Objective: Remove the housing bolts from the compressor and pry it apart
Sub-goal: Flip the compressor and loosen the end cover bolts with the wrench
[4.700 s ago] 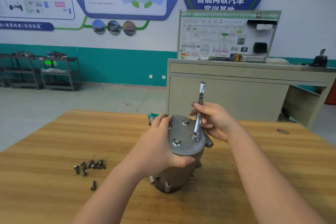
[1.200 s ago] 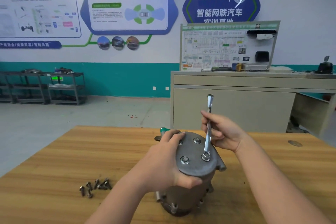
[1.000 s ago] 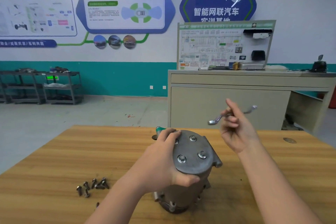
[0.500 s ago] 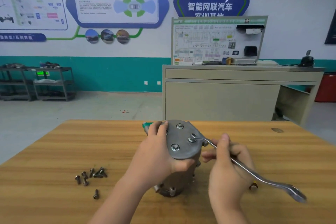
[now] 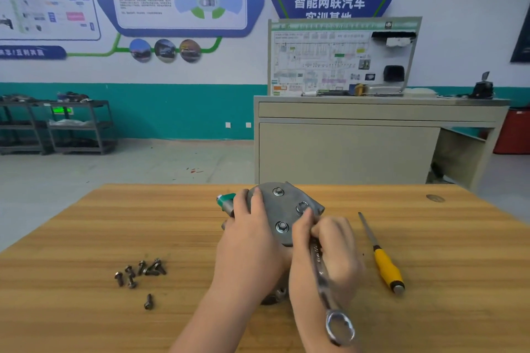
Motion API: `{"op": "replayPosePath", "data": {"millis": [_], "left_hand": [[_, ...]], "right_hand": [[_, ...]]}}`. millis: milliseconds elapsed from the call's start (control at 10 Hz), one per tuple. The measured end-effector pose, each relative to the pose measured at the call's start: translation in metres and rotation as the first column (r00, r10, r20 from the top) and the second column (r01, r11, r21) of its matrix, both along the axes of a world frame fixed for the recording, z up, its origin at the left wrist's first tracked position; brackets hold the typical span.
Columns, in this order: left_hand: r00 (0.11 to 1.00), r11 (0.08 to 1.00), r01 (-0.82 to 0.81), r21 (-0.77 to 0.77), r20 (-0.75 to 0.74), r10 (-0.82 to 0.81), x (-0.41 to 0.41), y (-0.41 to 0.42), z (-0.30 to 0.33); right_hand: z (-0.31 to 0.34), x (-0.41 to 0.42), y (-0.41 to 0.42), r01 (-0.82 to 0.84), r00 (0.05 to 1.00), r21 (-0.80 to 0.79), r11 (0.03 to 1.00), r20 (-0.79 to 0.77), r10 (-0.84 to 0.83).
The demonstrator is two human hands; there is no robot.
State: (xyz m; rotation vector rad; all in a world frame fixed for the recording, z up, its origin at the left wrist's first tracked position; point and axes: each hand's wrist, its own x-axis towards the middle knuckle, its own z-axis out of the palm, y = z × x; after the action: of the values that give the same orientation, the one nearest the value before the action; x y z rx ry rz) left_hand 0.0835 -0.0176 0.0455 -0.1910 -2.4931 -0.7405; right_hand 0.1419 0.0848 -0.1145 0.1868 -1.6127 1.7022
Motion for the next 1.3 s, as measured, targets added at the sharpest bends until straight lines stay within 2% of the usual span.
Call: {"op": "replayPosePath", "data": {"millis": [100,200,300,400,500,600,700,800,900,1000,1100,1200,1300], "left_hand": [[1.0,1.0,-0.003,0.013,-0.015,0.003,0.0,0.001,-0.001],[0.996,0.996,0.088,-0.029,-0.002,-0.088,-0.006,-0.012,-0.001],[0.975,0.975,0.219,-0.04,0.047,-0.217,-0.012,-0.031,0.003],[0.942,0.943,0.329,-0.048,0.086,-0.324,-0.018,-0.039,0.011],[0.924,0.924,0.372,-0.09,0.128,-0.359,-0.024,-0.033,0.019],[0.925,0.922,0.37,-0.118,0.142,-0.353,-0.03,-0.023,0.023],[0.928,0.922,0.362,-0.134,0.143,-0.344,-0.033,-0.016,0.025],[0.93,0.924,0.36,-0.127,0.134,-0.344,-0.033,-0.014,0.026],[0.931,0.933,0.352,-0.08,0.137,-0.34,-0.032,-0.014,0.028],[0.9,0.903,0.427,-0.056,0.123,-0.418,-0.027,-0.015,0.026],[0.927,0.908,0.372,-0.194,0.12,-0.355,-0.025,-0.021,0.022],[0.934,0.925,0.347,-0.157,0.151,-0.325,-0.03,-0.026,0.018],[0.92,0.927,0.372,-0.048,0.15,-0.362,-0.028,-0.028,0.017]], "right_hand": [[0.0,-0.023,0.031,-0.065,0.982,-0.036,0.997,-0.18,0.058],[0.096,-0.06,0.03,0.024,0.985,-0.117,0.993,-0.169,-0.044],[0.131,-0.067,0.05,-0.155,0.969,-0.167,0.974,-0.219,0.117],[0.159,-0.11,0.077,-0.348,0.929,-0.205,0.915,0.055,0.366],[0.197,-0.153,0.079,-0.405,0.811,-0.014,0.914,0.457,0.366],[0.223,-0.175,0.058,-0.45,0.767,0.266,0.852,0.604,0.217],[0.236,-0.174,0.033,-0.375,0.851,0.581,0.722,0.525,0.02],[0.248,-0.16,0.016,-0.232,0.929,0.84,0.49,0.34,-0.143],[0.249,-0.132,0.002,-0.088,0.972,0.947,0.309,0.15,-0.183],[0.233,-0.1,-0.004,0.144,0.989,0.962,0.231,-0.134,-0.058],[0.208,-0.071,-0.001,0.348,0.922,0.873,0.341,-0.385,0.045],[0.166,-0.051,0.012,0.442,0.813,0.71,0.549,-0.576,0.09],[0.127,-0.038,0.036,0.359,0.825,0.498,0.789,-0.564,-0.02]]}}
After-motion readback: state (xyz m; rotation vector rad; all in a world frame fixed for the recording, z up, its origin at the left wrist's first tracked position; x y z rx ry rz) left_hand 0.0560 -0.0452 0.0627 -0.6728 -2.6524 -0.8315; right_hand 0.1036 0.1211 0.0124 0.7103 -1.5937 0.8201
